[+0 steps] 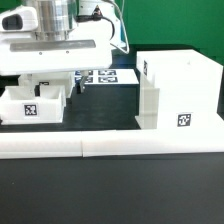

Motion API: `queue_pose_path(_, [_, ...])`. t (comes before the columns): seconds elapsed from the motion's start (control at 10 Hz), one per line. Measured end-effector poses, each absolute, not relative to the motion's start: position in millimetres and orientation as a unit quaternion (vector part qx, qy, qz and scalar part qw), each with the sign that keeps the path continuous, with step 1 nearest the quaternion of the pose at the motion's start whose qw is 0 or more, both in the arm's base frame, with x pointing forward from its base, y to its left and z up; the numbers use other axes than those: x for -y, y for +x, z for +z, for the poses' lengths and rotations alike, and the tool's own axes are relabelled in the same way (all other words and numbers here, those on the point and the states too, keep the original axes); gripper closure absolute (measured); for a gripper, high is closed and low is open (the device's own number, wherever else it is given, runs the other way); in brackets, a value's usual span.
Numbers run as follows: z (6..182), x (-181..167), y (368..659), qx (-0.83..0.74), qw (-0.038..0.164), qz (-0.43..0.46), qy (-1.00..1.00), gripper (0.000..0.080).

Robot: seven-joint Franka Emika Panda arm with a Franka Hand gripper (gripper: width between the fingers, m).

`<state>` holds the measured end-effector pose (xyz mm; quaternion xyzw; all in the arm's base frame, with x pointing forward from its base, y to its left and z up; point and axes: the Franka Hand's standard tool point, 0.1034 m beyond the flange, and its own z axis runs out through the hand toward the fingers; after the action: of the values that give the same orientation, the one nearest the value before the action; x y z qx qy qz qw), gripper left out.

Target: Assemble drawer

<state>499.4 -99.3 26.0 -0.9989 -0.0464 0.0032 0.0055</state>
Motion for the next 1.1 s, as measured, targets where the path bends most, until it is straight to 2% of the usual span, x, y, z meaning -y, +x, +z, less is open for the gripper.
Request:
queue_pose_path(0.3, [8.3,96,499,0.05,0.001,0.007,-0.999,0.015])
queue_pose_path(0.7, [4.1,90,496,0.057,-0.006,-0.001,-0.998,0.015])
queue_pose_path(0.8, [4.2,90,496,0.057,-0.006,-0.001,-0.998,0.026])
queue_pose_path(0.9, [4.2,90,496,0.057,-0.006,-0.001,-0.998,0.026])
queue_pose_path(1.0, [4.2,90,496,0.057,-0.006,-0.001,-0.998,0.0459])
queue_pose_path(1.1, [4.2,90,496,0.057,-0.006,-0.001,-0.998,0.0459])
